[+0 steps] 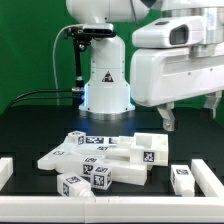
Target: Assemble chair
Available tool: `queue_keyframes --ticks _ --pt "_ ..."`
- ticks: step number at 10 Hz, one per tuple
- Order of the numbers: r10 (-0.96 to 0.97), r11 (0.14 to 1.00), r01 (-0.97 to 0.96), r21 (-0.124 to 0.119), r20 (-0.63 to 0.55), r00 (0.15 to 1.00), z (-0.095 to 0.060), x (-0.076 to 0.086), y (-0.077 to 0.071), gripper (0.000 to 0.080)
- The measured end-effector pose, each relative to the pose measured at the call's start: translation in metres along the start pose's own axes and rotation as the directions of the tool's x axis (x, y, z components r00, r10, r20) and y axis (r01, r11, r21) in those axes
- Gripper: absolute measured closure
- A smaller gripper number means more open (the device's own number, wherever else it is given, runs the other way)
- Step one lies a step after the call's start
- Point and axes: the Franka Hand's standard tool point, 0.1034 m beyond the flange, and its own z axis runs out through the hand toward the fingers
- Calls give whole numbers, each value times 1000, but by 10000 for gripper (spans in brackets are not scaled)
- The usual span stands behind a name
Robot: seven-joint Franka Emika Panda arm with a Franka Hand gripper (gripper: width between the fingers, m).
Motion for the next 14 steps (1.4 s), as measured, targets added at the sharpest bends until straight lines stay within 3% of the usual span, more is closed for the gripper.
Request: queue_keyframes --ticks 4,6,7,8,9,11,12,14 --pt "44 999 -44 -3 -6 999 5 0 0 150" --pt "137 990 -137 -11 -26 990 27 0 -2 150" --pt "181 983 -183 -18 -66 981 41 3 5 150" --pt "279 960 -277 26 -88 956 55 -3 16 150" --pt "229 973 -227 31 -88 969 55 -7 23 150" --pt "244 970 -242 32 -86 966 56 -7 22 150" --pt "301 953 -299 40 -69 951 63 -15 21 150" --pt "389 921 -387 48 -38 920 76 -18 4 150"
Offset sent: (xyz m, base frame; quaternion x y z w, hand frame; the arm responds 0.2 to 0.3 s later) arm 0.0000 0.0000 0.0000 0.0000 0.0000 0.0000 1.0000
